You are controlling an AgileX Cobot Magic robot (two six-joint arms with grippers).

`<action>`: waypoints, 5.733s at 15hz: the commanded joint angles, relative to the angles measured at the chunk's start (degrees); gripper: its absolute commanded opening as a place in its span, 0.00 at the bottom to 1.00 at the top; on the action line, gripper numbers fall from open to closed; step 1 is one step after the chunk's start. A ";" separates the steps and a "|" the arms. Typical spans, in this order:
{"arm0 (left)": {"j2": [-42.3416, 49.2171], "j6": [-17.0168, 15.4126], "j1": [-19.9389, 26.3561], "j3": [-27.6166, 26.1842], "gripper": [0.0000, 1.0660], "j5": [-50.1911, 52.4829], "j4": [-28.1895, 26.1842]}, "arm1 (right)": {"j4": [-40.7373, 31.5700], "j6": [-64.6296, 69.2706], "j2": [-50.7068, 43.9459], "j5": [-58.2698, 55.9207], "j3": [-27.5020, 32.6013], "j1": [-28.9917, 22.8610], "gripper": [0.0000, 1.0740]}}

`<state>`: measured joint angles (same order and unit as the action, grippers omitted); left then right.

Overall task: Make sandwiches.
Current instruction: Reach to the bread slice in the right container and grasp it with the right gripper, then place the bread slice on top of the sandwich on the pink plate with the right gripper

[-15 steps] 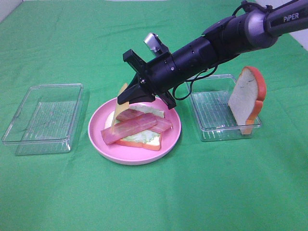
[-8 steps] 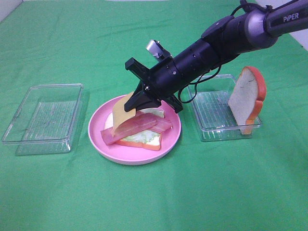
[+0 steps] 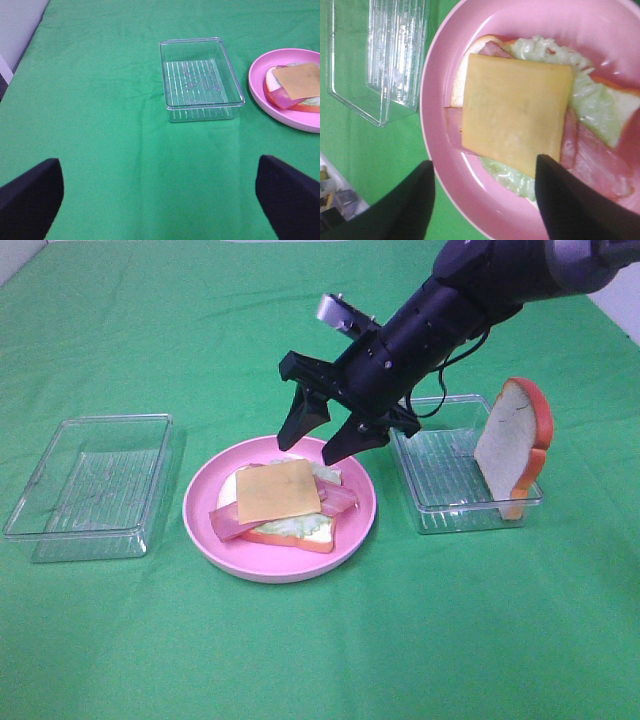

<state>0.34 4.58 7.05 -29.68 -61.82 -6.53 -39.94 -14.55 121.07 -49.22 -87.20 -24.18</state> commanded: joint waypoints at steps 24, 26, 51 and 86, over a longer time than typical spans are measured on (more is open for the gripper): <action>1.03 -0.34 0.11 0.11 0.92 0.00 -0.11 | 38.85 24.47 -7.56 -27.10 -12.09 15.24 0.92; 1.03 -0.34 0.11 0.11 0.92 0.00 -0.11 | 38.33 23.66 -4.76 -27.10 -9.51 16.16 0.92; 1.03 -0.34 0.11 0.11 0.92 0.00 -0.11 | 37.24 23.09 0.63 -27.10 -9.63 16.16 0.00; 1.03 -0.34 0.11 0.11 0.92 0.00 -0.11 | -24.24 -6.82 5.96 -1.43 3.61 1.38 0.17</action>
<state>0.34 4.58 7.05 -29.68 -61.82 -6.53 -63.77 -21.37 126.91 -50.48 -83.25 -22.80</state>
